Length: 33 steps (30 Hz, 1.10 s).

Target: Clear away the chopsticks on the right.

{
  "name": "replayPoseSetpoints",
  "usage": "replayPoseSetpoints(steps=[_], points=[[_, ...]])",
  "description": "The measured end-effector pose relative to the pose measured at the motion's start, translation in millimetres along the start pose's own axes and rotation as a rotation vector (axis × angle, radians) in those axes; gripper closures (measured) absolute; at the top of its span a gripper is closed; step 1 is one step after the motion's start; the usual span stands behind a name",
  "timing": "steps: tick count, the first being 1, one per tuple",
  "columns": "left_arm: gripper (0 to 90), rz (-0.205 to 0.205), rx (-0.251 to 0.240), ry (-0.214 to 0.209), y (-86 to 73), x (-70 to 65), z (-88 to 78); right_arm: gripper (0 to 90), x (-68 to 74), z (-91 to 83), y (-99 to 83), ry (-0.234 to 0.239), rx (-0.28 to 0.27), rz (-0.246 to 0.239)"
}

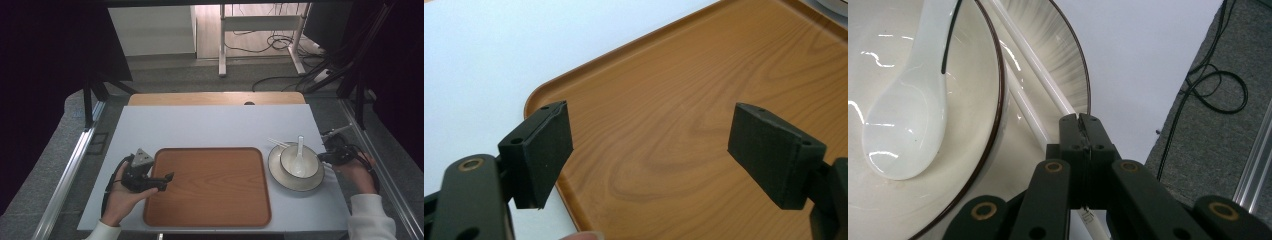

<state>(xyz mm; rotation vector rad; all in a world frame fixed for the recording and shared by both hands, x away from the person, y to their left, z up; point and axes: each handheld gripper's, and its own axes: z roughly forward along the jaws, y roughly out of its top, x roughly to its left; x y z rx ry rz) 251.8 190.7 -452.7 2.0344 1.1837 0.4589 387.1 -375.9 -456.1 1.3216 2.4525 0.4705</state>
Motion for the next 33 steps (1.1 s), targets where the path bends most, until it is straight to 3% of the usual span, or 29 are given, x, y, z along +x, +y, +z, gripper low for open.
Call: replayPoseSetpoints(steps=[5,9,10,11,12,17,18,27,33], points=[[17.6,-0.005,-0.007,0.006,0.5,0.9,-3.4,86.1,-0.3,-7.0,0.0,-0.002,-0.020,-0.002],[17.7,-0.013,-0.023,0.000,2.3,2.7,-7.3,58.7,0.0,-27.0,0.9,-0.044,-0.080,-0.020],[17.7,-0.013,-0.023,-0.004,2.3,2.9,-7.0,52.4,-1.1,-32.2,2.4,-0.076,-0.078,-0.036],[17.7,-0.011,-0.021,-0.002,2.2,2.6,-6.5,52.4,-1.1,-32.2,2.4,-0.076,-0.078,-0.036],[17.7,-0.005,-0.017,-0.002,2.0,2.4,-6.2,49.2,-4.6,-32.6,4.6,-0.097,-0.025,-0.057],[17.7,-0.002,-0.021,-0.002,2.4,2.6,-7.4,49.4,-16.2,-29.0,6.7,-0.092,0.055,-0.068],[17.7,-0.006,-0.027,-0.004,2.3,2.6,-7.6,50.8,-18.4,-25.5,7.1,-0.093,0.084,-0.094],[17.9,-0.007,-0.028,0.004,2.1,3.4,-7.7,53.8,-22.9,-12.6,6.7,-0.044,0.130,-0.114],[17.9,-0.006,-0.021,0.003,1.3,2.5,-5.2,56.0,-21.7,-6.2,7.0,-0.040,0.162,-0.136]])
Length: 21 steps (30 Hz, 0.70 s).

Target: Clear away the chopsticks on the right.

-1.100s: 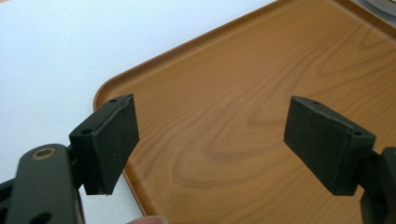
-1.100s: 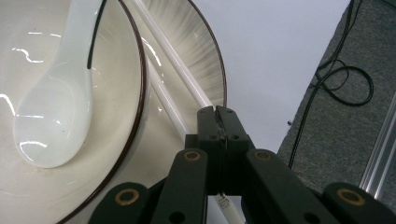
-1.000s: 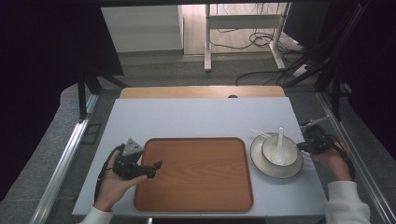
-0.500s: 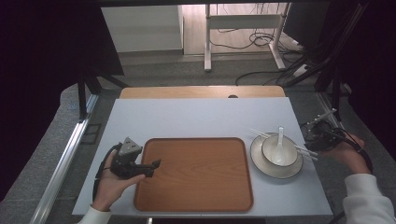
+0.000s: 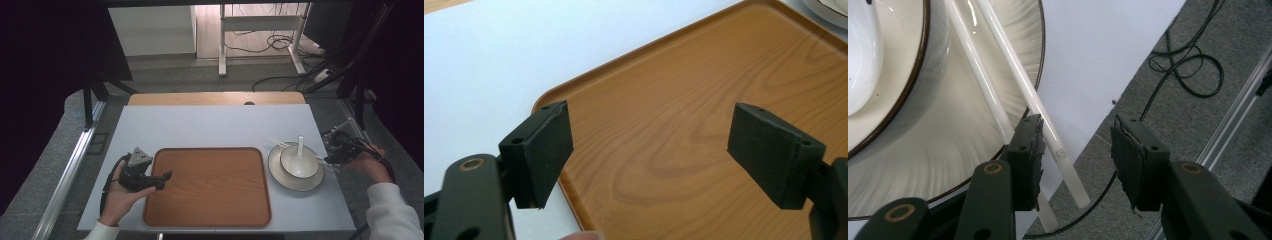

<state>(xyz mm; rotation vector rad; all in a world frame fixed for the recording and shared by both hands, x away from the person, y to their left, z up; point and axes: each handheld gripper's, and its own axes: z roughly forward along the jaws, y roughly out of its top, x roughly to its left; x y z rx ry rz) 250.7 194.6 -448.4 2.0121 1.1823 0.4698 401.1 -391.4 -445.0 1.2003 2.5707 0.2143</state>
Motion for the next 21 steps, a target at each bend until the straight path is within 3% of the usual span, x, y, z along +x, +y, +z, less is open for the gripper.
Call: replayPoseSetpoints(steps=[11,15,21], points=[[17.9,0.004,0.008,0.000,-0.8,-0.6,2.4,59.1,0.0,10.9,5.5,0.011,0.047,-0.037],[17.9,0.006,0.012,-0.002,-1.6,-0.5,4.5,62.1,0.7,15.8,7.1,0.016,0.054,-0.084],[17.9,0.008,0.014,-0.002,-1.5,-1.2,5.7,66.7,0.4,17.4,6.9,0.029,0.050,-0.112]])
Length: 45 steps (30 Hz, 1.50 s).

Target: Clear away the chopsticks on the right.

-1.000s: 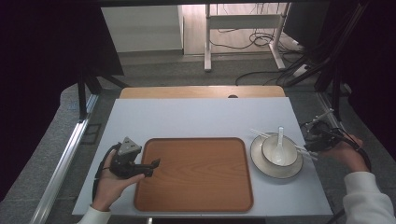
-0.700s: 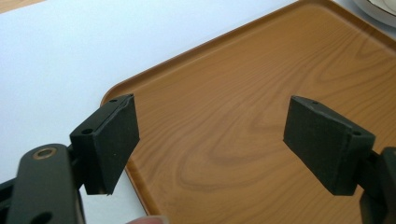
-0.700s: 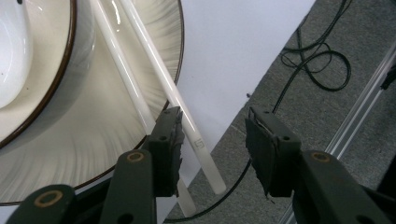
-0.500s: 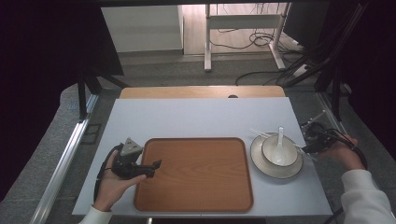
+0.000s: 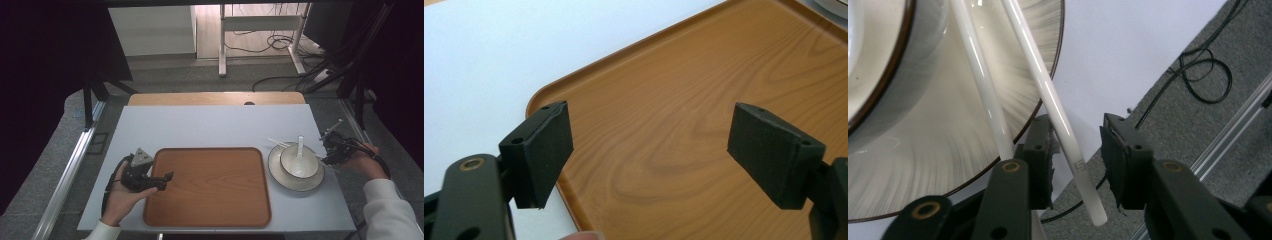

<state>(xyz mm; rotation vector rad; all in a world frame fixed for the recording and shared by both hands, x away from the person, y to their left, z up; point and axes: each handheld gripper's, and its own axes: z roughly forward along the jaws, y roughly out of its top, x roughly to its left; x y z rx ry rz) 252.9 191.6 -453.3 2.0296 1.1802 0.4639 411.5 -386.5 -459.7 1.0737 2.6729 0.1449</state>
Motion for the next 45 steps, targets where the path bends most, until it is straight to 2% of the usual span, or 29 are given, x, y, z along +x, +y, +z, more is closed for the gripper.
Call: replayPoseSetpoints(steps=[6,9,16,18,23,24,27,29,31,33,39,40,44,45], points=[[17.9,0.001,-0.001,0.000,0.0,0.0,0.4,69.4,1.2,0.9,0.3,-0.005,-0.003,-0.042],[17.9,0.000,-0.002,0.000,0.3,0.0,0.1,71.0,1.5,0.7,0.2,-0.002,-0.005,-0.048],[17.9,-0.001,-0.002,0.001,0.1,1.0,0.2,82.0,3.2,-0.6,0.4,0.001,-0.020,-0.080],[18.0,-0.003,-0.004,0.000,-0.1,1.8,0.0,83.8,2.2,-2.6,0.2,-0.017,-0.035,-0.061],[18.0,-0.007,-0.011,0.002,0.1,2.7,-1.5,84.1,1.8,-4.9,-2.0,-0.014,-0.057,-0.035],[18.0,-0.007,-0.012,0.001,0.2,2.7,-1.7,84.1,2.3,-5.6,-2.4,-0.031,-0.062,-0.032],[18.0,-0.007,-0.015,0.002,0.2,2.6,-2.0,84.2,1.5,-11.5,-5.2,-0.048,-0.098,0.024],[18.0,-0.008,-0.016,0.002,0.3,2.6,-2.3,84.2,1.4,-13.5,-6.2,-0.054,-0.111,0.033],[18.0,-0.008,-0.017,0.004,0.5,2.6,-2.7,84.2,0.5,-21.2,-9.7,-0.060,-0.139,0.070],[18.0,-0.008,-0.018,0.004,0.6,2.7,-3.0,84.3,1.1,-24.1,-11.0,-0.065,-0.157,0.083],[18.0,-0.006,-0.018,0.002,0.6,2.2,-2.4,84.2,6.1,-46.3,-19.5,-0.043,-0.281,0.145],[18.0,-0.006,-0.018,0.002,0.6,2.0,-2.1,84.2,9.0,-53.3,-21.7,-0.033,-0.317,0.161],[18.0,-0.004,-0.012,0.003,0.2,2.0,-1.5,84.2,15.0,-64.9,-25.0,-0.016,-0.360,0.179],[18.0,-0.004,-0.011,0.004,0.2,2.1,-1.5,84.2,19.1,-74.8,-29.3,-0.009,-0.414,0.190]])
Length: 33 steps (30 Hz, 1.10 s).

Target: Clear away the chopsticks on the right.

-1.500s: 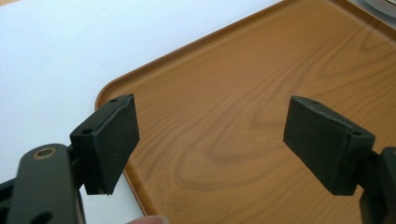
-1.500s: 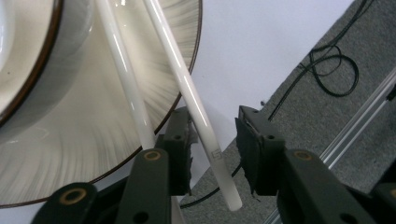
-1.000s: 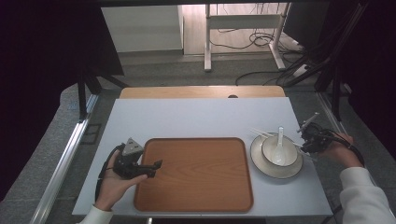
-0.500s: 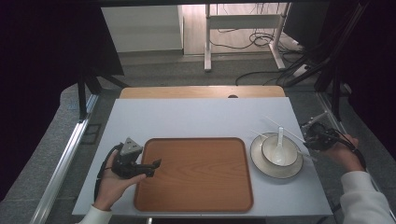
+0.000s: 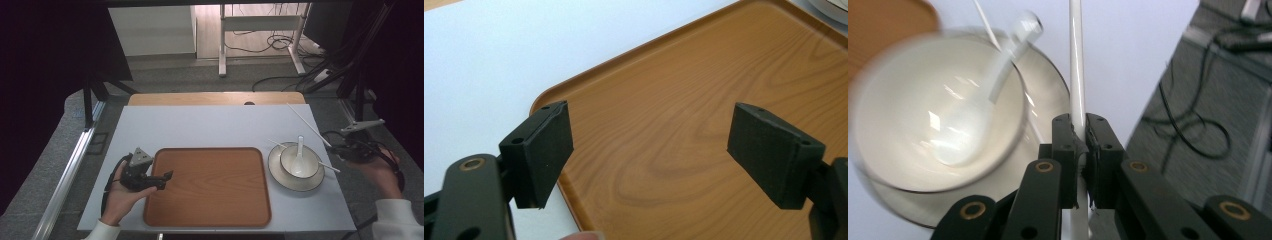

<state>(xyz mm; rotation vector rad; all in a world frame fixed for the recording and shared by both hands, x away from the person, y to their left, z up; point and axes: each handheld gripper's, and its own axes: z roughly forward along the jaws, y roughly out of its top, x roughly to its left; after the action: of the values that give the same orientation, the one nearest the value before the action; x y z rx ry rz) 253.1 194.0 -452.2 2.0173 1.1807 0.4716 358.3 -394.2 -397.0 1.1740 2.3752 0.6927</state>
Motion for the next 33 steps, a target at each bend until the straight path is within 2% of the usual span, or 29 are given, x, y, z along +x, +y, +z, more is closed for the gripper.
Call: replayPoseSetpoints(steps=[3,4,6,7,9,12,13,15,16,17,18,21,26,28,29,30,33], points=[[18.0,-0.003,-0.005,-0.001,-0.3,0.1,-0.6,84.2,4.1,-16.5,-3.4,0.029,-0.074,0.021],[18.0,-0.003,-0.005,-0.001,-0.3,0.1,-0.6,84.2,4.1,-16.5,-3.4,0.029,-0.074,0.021],[18.0,-0.003,-0.006,-0.001,-0.2,0.1,-0.8,84.1,7.4,-25.6,-6.4,0.030,-0.098,0.025],[18.0,-0.003,-0.005,-0.001,-0.1,0.0,-0.6,84.1,12.4,-35.3,-8.0,0.017,-0.101,0.016],[18.0,-0.002,-0.003,-0.001,0.1,-0.2,-0.2,84.1,15.7,-40.5,-8.3,0.016,-0.110,0.013],[18.0,0.000,-0.005,-0.003,0.6,-1.0,0.2,84.1,30.7,-55.7,-7.9,0.054,-0.154,0.012],[18.0,0.001,-0.007,-0.004,1.0,-1.8,0.1,84.1,42.1,-61.4,-7.0,0.105,-0.194,0.007],[18.0,0.001,-0.008,-0.004,1.2,-2.1,-0.1,84.1,56.6,-64.1,-4.6,0.115,-0.201,-0.015],[18.0,0.002,-0.008,-0.004,1.5,-2.4,-0.4,84.1,56.6,-64.1,-4.6,0.115,-0.201,-0.015],[18.0,0.003,-0.009,-0.005,1.6,-2.6,-0.5,84.1,63.8,-64.4,-3.1,0.110,-0.197,-0.026],[18.0,0.005,-0.009,-0.006,1.9,-2.8,-0.6,84.1,77.0,-63.1,-0.2,0.117,-0.197,-0.044],[18.0,0.006,-0.010,-0.008,1.9,-2.6,-0.3,84.0,89.7,-58.6,2.1,0.131,-0.191,-0.062],[18.0,0.003,-0.007,-0.009,0.6,-1.0,1.2,84.0,114.8,-37.6,10.4,0.166,-0.148,-0.098],[18.0,0.003,-0.006,-0.007,0.2,-0.9,1.4,84.0,119.6,-30.9,13.4,0.177,-0.137,-0.108],[18.0,0.002,-0.006,-0.007,0.0,-0.9,1.4,84.0,126.6,-22.2,17.5,0.192,-0.123,-0.121],[18.0,0.003,-0.006,-0.007,0.0,-0.9,1.3,84.0,126.6,-22.2,17.5,0.192,-0.123,-0.121],[18.0,0.002,-0.007,-0.006,0.0,-1.0,1.0,84.0,139.5,-11.0,23.6,0.202,-0.120,-0.139]])
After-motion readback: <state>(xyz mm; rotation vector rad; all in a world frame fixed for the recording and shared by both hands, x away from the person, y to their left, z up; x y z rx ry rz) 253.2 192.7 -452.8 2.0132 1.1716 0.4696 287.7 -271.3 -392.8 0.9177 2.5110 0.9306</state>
